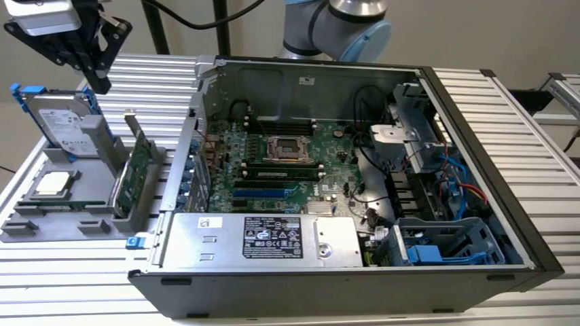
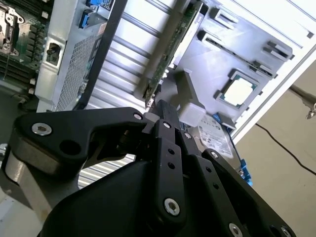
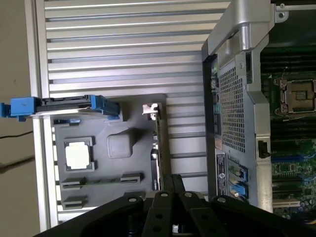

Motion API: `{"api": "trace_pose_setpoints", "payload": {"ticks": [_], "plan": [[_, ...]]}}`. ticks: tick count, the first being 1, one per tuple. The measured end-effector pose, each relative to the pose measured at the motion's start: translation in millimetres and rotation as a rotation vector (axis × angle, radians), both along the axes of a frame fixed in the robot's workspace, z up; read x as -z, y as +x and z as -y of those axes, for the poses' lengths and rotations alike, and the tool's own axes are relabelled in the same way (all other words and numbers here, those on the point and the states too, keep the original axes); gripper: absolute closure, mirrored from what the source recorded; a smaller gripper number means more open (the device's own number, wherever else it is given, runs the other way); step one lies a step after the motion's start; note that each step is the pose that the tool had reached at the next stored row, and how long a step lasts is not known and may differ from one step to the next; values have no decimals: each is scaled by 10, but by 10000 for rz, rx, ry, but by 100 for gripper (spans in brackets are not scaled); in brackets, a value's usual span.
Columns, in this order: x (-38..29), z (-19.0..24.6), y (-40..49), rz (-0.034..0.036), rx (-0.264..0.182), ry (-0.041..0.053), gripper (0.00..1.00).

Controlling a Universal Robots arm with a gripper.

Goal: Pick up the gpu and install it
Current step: 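Reach for the gpu, then pick up the gpu and move the gpu toward the slot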

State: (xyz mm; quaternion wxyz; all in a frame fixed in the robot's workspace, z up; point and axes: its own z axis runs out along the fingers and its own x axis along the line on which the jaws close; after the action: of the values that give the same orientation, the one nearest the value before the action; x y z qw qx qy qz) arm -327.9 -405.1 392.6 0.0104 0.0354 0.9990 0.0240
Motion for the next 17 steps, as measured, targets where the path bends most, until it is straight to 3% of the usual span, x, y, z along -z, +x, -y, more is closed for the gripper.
{"api": "trace_pose_setpoints", "payload": {"ticks": [17], "plan": [[0, 0, -63, -10, -1, 0, 100]]}}
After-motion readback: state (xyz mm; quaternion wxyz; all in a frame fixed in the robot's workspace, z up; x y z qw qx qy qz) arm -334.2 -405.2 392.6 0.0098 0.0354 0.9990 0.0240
